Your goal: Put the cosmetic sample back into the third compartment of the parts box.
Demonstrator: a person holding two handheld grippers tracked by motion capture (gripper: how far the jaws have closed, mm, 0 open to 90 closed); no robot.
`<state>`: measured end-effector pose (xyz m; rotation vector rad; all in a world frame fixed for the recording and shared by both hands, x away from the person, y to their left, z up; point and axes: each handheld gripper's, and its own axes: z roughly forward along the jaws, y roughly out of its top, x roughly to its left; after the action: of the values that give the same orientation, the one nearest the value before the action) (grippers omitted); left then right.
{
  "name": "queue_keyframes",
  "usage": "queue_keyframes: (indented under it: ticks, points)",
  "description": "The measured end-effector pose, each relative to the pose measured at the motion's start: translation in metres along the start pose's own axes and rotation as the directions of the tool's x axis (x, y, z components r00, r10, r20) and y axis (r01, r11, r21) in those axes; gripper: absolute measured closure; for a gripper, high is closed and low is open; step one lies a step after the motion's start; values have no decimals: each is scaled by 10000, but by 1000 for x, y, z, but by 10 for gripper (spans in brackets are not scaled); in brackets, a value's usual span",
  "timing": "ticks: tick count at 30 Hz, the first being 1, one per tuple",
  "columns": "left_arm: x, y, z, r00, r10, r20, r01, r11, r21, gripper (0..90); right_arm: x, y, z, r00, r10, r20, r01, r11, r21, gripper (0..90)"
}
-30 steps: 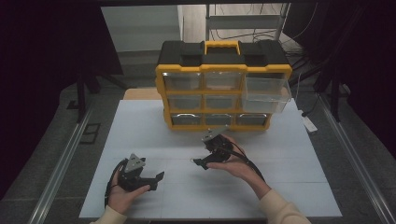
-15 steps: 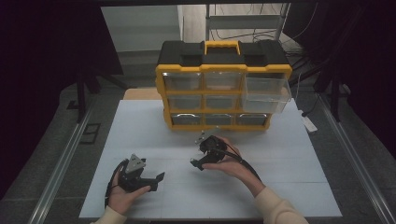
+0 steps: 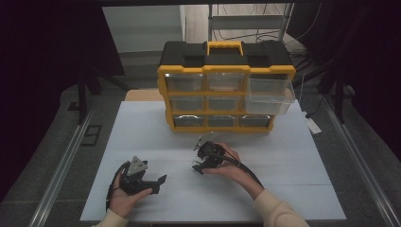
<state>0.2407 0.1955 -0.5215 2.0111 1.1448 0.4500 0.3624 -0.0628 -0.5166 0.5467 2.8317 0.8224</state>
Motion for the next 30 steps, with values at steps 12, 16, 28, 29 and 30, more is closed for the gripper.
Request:
queue_keyframes:
  ticks: [12, 16, 28, 29, 30]
  points:
    - [0, 0, -1, 10000, 22, -32, -22, 10000, -1, 90, 4, 3, 2, 9992, -190, -346, 199, 9995, 234, 595]
    - [0, -1, -1, 10000, 15, -43, -15, 10000, 0, 91, 7, 6, 1, 9985, -423, -341, 439, 9979, 469, 699]
    - [1, -1, -2, 10000, 13, -57, -13, 10000, -24, 90, 8, 8, 0, 9982, -513, -313, 531, 9969, 580, 810]
    - [1, -1, -2, 10000, 17, -53, -17, 10000, -26, 90, 7, 8, -1, 9982, -529, -272, 543, 9970, 549, 810]
    - [1, -1, -2, 10000, 10, -53, -11, 10000, -32, 90, 7, 9, -3, 9985, -485, -272, 496, 9978, 430, 810]
